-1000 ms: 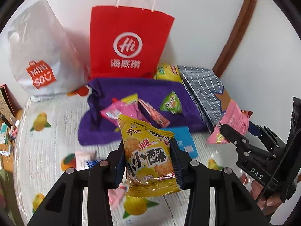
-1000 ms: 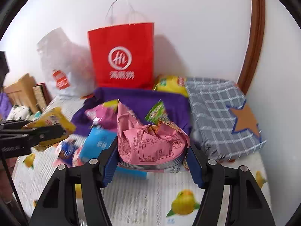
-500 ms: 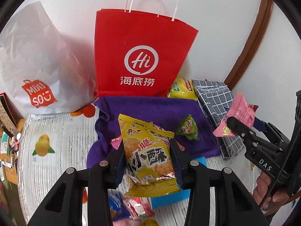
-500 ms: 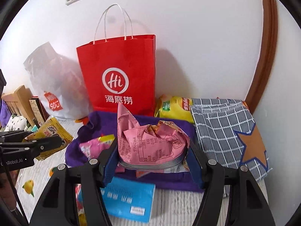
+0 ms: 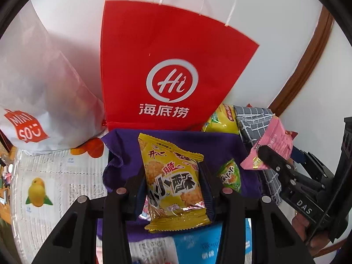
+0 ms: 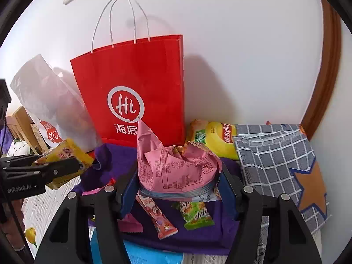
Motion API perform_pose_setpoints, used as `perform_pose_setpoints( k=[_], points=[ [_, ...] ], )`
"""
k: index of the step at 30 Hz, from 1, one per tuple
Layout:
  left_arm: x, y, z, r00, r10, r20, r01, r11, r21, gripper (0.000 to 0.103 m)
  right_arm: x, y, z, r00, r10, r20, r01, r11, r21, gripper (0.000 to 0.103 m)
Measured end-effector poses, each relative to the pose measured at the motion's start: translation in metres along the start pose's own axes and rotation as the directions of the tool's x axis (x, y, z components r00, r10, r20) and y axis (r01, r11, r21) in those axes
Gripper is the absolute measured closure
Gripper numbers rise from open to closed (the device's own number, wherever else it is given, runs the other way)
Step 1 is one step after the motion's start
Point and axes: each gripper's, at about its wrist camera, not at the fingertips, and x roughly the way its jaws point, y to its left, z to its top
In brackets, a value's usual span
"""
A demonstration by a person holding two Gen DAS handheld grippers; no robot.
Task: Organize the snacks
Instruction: 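Open both tools to drop the bags onto the purple towel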
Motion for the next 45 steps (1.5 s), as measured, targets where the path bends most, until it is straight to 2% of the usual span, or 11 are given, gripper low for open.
perform_pose_setpoints(
  k=[2,5,14,32,45],
  points=[
    [0.011,0.005,-0.004,1.0,-0.003,-0.003,0.003,1.0,-0.011,0.062,0.01,-0.001,-0.003,1.0,0.004,-0.02,-0.004,1.0,-0.01,0.038],
    [0.029,0.012,-0.004,0.998,0.015,-0.056,-0.016,1.0,-0.015,0.062,0.022,-0.004,-0.008,0.999,-0.005,-0.04,0.004,1.0,-0.022,0.038],
    [0.045,0.034,-0.006,0.997,0.018,-0.08,-0.023,0.998,-0.062,0.062,0.053,-0.009,-0.017,0.993,-0.02,-0.113,0.017,0.999,-0.028,0.038],
    [0.047,0.03,-0.005,0.997,0.015,-0.081,-0.02,0.999,-0.051,0.062,0.052,-0.008,-0.018,0.993,-0.036,-0.116,0.031,0.998,-0.046,0.038],
    [0.052,0.034,-0.005,0.995,0.021,-0.098,-0.026,0.998,-0.054,0.062,0.067,-0.004,-0.024,0.982,-0.01,-0.188,-0.002,0.998,-0.063,0.038]
  ],
)
